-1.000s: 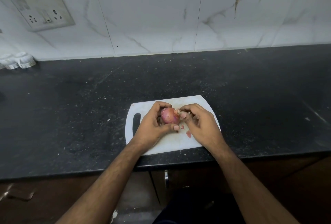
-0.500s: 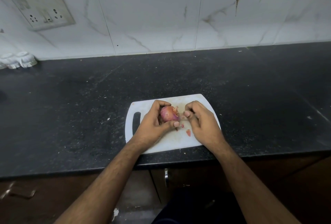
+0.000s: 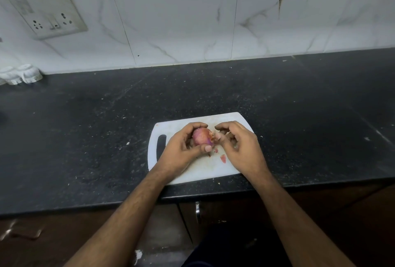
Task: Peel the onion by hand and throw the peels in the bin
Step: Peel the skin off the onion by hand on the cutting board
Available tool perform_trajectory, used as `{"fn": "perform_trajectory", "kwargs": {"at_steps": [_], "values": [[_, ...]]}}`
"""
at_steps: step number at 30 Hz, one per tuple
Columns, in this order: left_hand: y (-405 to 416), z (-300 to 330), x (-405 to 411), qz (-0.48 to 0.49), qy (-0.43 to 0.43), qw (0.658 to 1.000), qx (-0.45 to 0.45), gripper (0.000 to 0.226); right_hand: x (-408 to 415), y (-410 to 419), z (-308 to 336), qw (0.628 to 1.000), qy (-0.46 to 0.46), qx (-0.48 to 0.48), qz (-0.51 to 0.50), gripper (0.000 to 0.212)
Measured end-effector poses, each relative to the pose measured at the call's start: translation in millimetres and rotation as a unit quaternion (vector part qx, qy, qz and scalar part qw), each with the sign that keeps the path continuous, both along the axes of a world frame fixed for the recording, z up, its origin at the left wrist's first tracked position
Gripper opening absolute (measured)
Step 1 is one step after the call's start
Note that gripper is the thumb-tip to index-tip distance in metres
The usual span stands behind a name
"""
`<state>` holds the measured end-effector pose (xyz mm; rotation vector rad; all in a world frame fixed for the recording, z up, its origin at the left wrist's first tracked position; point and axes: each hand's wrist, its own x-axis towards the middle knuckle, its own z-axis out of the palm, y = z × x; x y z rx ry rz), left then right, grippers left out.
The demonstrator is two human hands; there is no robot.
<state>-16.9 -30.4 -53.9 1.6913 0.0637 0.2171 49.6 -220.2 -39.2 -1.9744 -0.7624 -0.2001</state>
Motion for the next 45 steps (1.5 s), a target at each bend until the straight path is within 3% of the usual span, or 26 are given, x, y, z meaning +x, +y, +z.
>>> {"fn": "perform_trajectory", "kwargs": {"at_steps": [6,11,20,24,28,33,36,41,45], "values": [[-2,2,-2,-0.004,-0.005,1.0,-0.009,0.063,-1,1,-3,0.999,-0.003,0.013,0.036,0.006],[-2,3,-3,-0.019,0.009,1.0,-0.01,0.057,2,2,-6,0.999,0.015,-0.004,0.05,0.013],[-3,9,-5,-0.044,0.026,0.998,-0.037,0.054,2,3,-5,0.993,-0.084,-0.069,0.042,0.011],[-2,11,-6,-0.06,0.036,0.996,-0.059,0.05,2,3,-4,0.992,-0.084,-0.061,0.07,0.006],[3,9,-4,-0.078,0.05,0.992,-0.082,0.058,1,3,-3,0.992,-0.075,-0.062,0.084,0.014],[8,5,-3,-0.097,0.068,0.99,-0.082,0.045,0,2,-3,0.99,-0.063,-0.065,0.104,0.008],[9,8,-3,-0.069,0.075,0.99,-0.101,0.032,-1,1,1,0.993,-0.058,-0.044,0.096,0.017],[8,10,-3,-0.06,0.069,0.992,-0.089,0.039,2,-3,-1,0.999,0.002,0.01,0.052,0.013],[7,9,-4,-0.06,0.052,0.994,-0.075,0.041,1,0,-4,0.999,0.009,-0.008,0.034,0.037]]}}
